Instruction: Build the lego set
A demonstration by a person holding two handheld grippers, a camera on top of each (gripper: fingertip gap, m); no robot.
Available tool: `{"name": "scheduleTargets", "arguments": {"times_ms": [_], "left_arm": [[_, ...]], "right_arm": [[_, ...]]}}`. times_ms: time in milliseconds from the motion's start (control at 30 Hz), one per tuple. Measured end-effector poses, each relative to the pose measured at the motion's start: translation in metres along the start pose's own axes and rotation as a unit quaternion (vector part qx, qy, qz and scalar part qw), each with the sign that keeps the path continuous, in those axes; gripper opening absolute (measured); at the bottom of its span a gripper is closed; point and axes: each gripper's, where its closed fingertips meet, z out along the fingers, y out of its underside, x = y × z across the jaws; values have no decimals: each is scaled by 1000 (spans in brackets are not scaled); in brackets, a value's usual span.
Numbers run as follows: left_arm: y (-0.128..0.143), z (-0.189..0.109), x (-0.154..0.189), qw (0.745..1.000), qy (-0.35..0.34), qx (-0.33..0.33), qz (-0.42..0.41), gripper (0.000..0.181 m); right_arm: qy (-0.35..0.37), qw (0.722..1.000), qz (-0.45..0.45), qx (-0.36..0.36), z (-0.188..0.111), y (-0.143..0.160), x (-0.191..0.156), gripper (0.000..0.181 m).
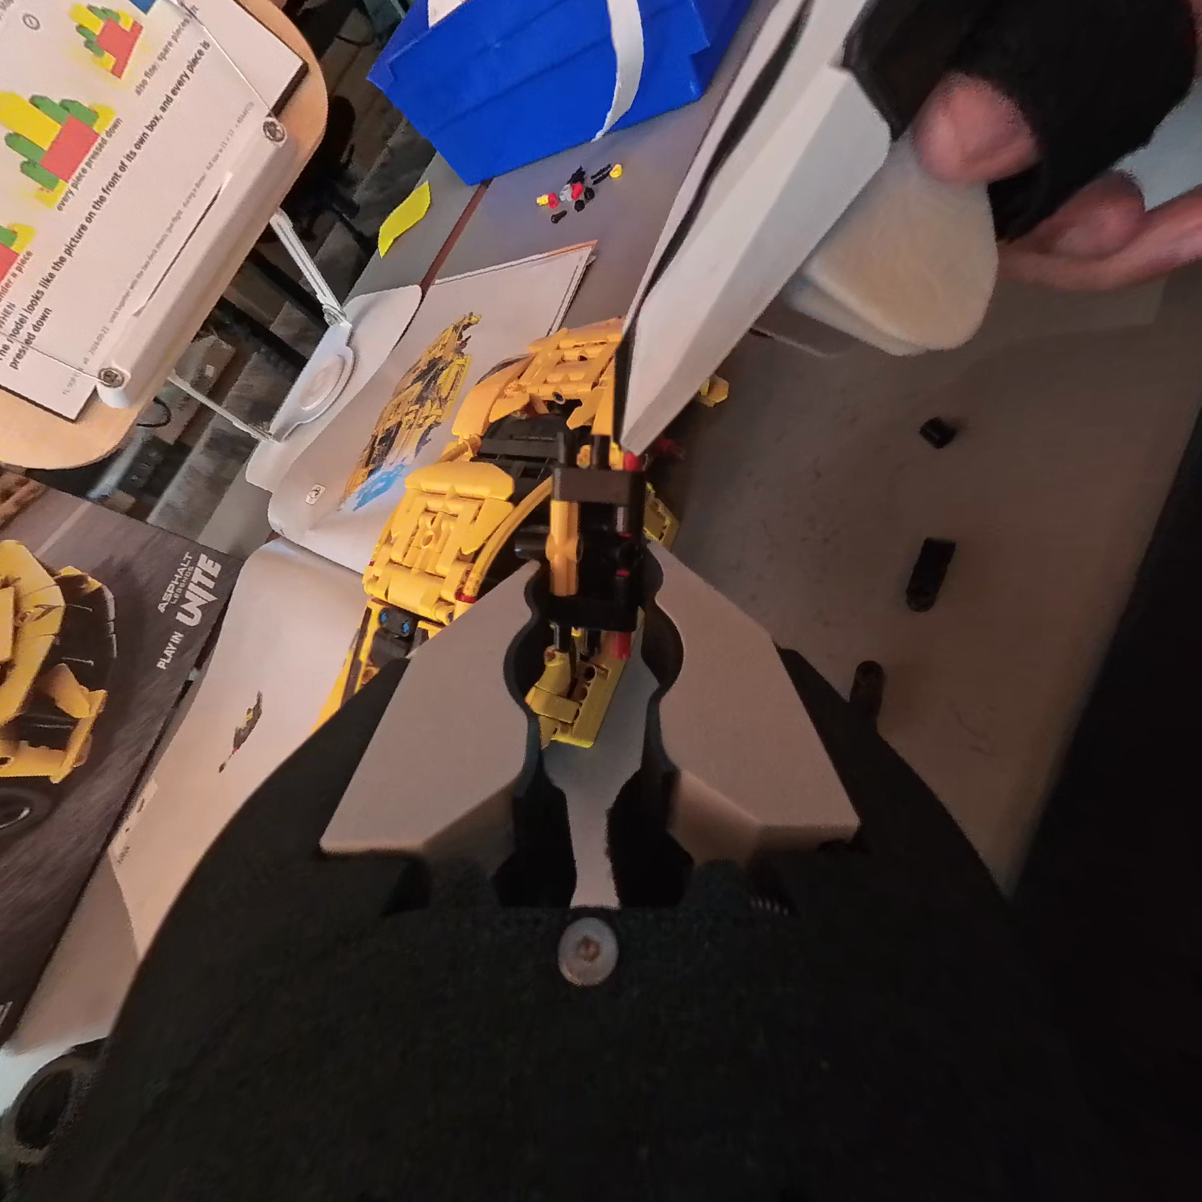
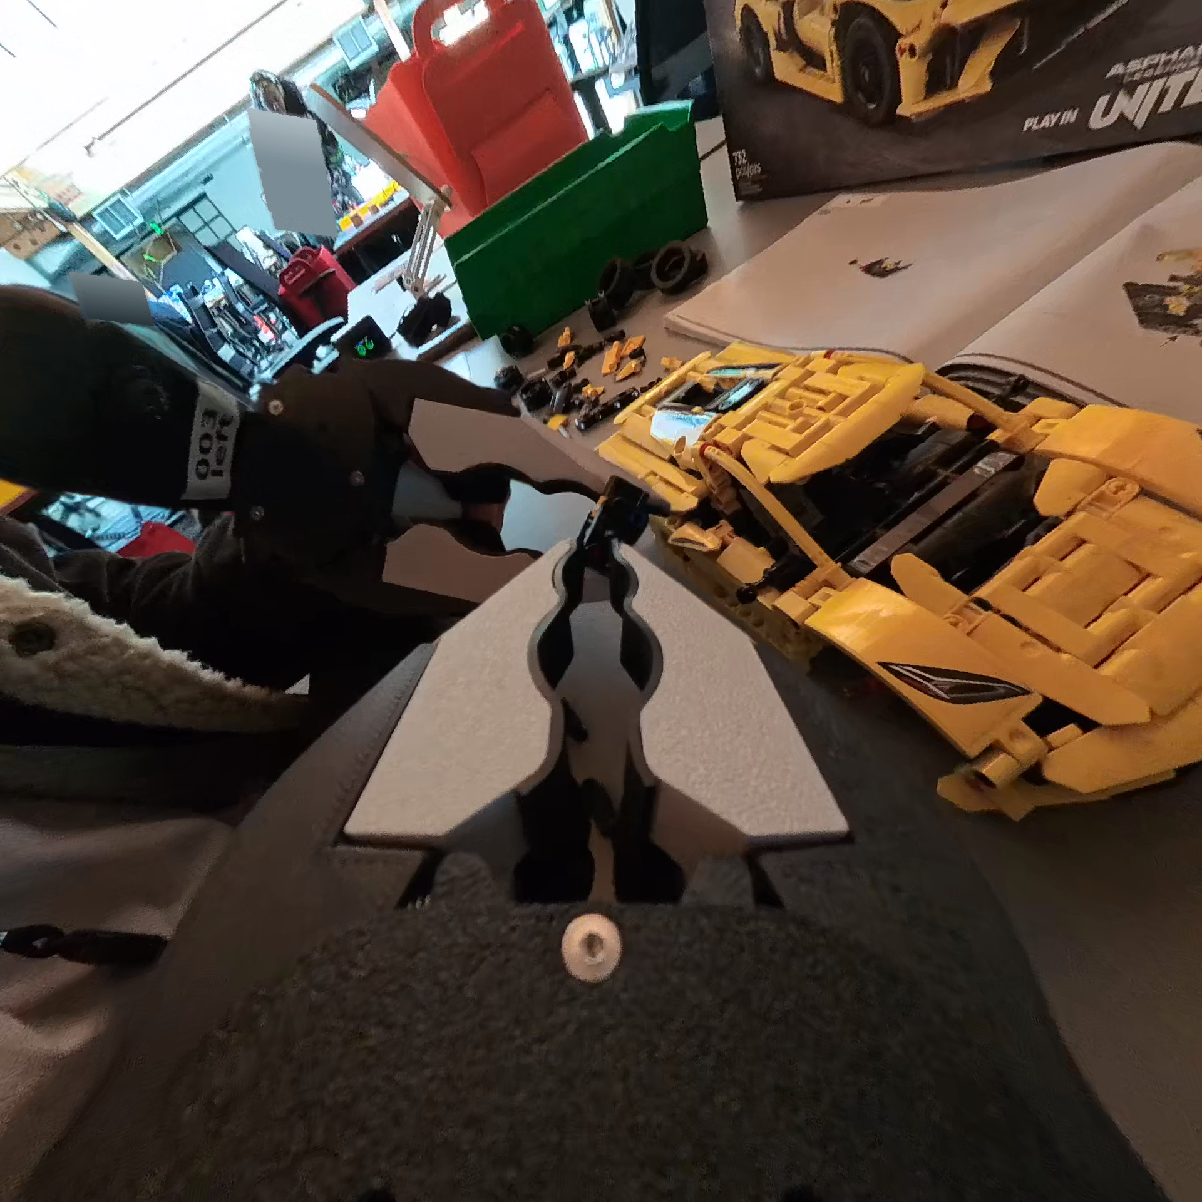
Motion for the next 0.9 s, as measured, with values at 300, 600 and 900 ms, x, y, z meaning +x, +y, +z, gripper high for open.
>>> {"name": "scheduleTargets", "arguments": {"times_ms": [300,600,900], "left_arm": [[-3,-3,-3,999,-27,-2,27,21],[-5,-4,-6,999,-38,6,37,23],[-3,-2,4,994,59,19,-89,24]], "right_arm": [[3,1000,7,11,1,-1,-3,6],[-5,1000,4,26,1,-4,-3,6],[104,969,-222,28,-6,-6,-5,31]]}}
